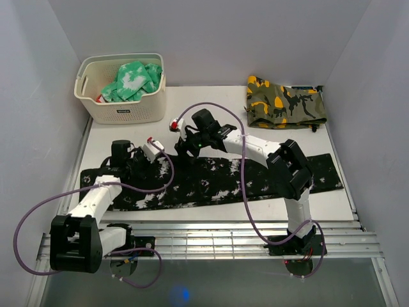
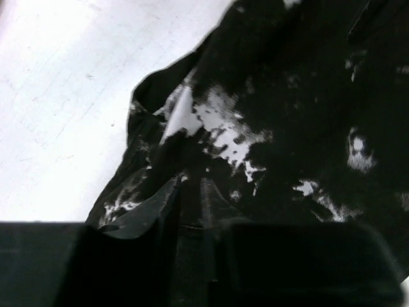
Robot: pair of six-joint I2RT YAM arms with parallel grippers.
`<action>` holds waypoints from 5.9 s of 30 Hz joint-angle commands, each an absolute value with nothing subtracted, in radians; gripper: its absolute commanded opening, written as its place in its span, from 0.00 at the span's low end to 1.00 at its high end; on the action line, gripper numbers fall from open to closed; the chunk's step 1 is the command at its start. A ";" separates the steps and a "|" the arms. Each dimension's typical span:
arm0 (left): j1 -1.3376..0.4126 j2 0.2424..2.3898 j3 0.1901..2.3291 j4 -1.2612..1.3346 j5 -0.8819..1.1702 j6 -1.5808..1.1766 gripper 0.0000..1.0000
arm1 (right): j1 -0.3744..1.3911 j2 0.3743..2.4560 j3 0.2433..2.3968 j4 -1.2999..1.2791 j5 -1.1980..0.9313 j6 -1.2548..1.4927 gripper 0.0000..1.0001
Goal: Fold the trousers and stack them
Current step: Fold the trousers
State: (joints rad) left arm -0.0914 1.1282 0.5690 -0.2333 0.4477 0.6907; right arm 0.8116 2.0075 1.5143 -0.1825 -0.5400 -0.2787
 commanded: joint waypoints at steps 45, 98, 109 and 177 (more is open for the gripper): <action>-0.169 1.447 1.020 -0.673 0.348 0.266 0.70 | 1.066 2.071 1.218 0.132 0.146 -0.526 0.08; -0.229 1.647 1.101 -0.523 0.089 0.100 0.00 | 1.060 1.818 1.154 -0.081 0.026 -0.492 0.85; -0.229 1.781 1.281 -0.537 0.075 0.087 0.00 | 1.062 1.827 1.011 -0.195 -0.341 -0.515 0.40; -0.153 2.063 1.396 -0.591 0.029 -0.006 0.00 | 1.106 1.752 1.246 -0.190 -0.174 -0.525 0.52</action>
